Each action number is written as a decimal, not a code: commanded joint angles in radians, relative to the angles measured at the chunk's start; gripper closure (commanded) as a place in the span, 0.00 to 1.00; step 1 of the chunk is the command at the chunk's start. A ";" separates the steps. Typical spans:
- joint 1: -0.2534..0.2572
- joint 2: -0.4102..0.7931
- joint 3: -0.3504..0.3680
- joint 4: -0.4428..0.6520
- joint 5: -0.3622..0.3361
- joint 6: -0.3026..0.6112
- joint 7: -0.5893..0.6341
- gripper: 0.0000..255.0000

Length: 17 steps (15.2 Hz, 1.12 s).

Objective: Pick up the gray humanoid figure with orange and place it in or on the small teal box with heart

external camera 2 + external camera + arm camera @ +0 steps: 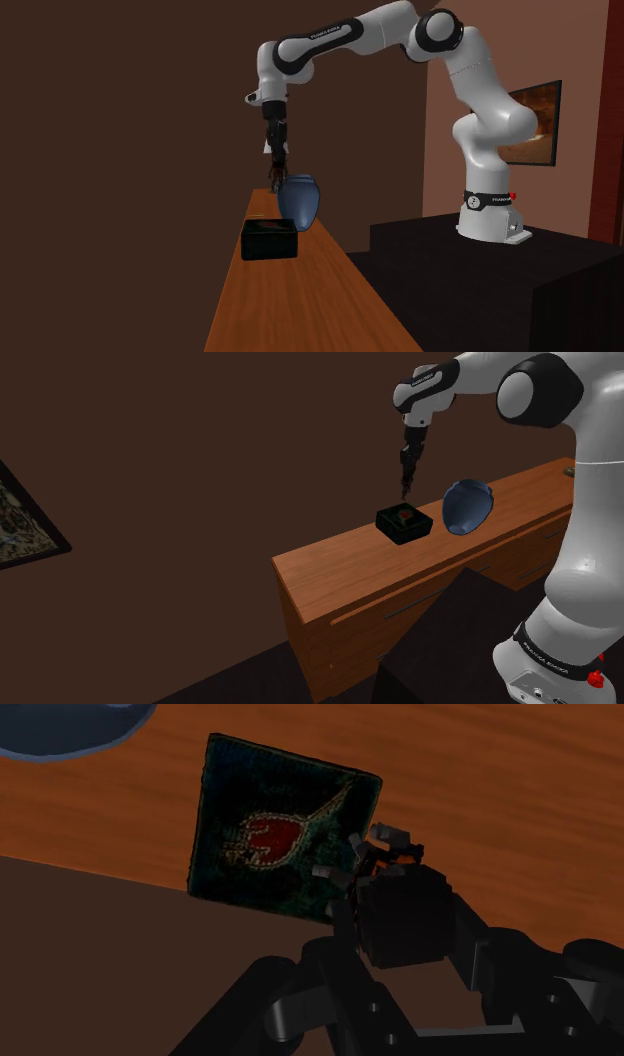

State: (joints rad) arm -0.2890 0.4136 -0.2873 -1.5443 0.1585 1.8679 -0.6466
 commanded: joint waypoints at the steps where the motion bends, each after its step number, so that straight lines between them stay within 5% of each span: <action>1: -0.034 0.061 -0.005 0.113 0.013 -0.056 -0.028 1.00; 4: -0.094 0.173 -0.006 0.320 0.036 -0.155 -0.063 1.00; 17: -0.086 0.201 0.001 0.188 0.047 0.003 -0.077 1.00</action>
State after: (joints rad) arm -0.3755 0.6098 -0.2873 -1.3506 0.2043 1.8599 -0.7241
